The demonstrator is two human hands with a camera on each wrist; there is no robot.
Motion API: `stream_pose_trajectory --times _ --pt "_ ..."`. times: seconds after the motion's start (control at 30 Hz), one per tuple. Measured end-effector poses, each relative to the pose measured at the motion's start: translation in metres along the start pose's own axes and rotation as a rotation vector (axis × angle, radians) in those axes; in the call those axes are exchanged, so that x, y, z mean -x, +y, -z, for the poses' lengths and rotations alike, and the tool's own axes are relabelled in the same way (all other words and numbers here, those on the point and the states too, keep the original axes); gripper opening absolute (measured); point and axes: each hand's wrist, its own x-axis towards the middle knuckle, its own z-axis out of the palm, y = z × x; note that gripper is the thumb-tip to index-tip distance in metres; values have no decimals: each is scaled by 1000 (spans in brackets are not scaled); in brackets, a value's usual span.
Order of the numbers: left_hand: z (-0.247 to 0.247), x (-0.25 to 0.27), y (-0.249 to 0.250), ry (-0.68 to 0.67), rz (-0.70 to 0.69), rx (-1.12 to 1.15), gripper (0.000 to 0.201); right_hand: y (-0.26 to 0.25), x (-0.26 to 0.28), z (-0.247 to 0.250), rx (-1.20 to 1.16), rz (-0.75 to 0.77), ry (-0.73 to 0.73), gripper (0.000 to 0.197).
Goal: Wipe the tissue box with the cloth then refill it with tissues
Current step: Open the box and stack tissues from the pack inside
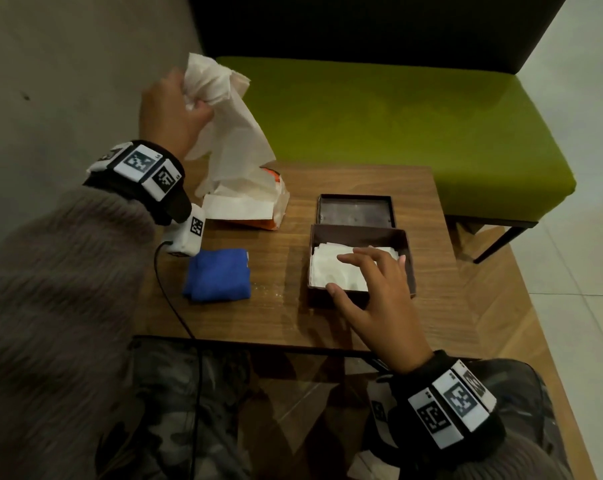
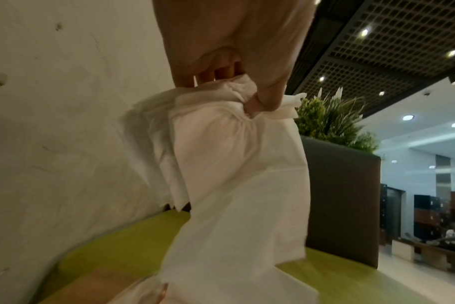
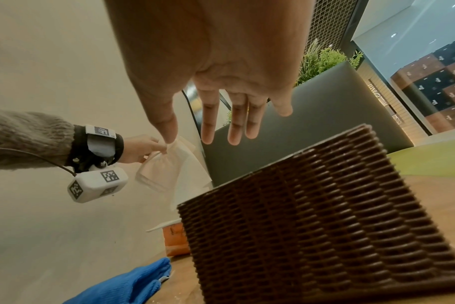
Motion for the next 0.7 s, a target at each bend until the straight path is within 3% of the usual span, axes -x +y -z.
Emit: stream_pose_trajectory --times 0.23,0.47,0.6,0.7 --pt "37 1 13 54 25 80 40 -11 -1 2 -113 -15 -42 48" --pt "39 6 9 34 130 172 36 -18 1 2 -148 -5 -63 49" --pt "46 6 3 133 206 270 38 -18 -1 6 -125 -20 -73 51" --pt "59 4 1 217 251 431 37 -17 -3 8 -112 -33 -88 42"
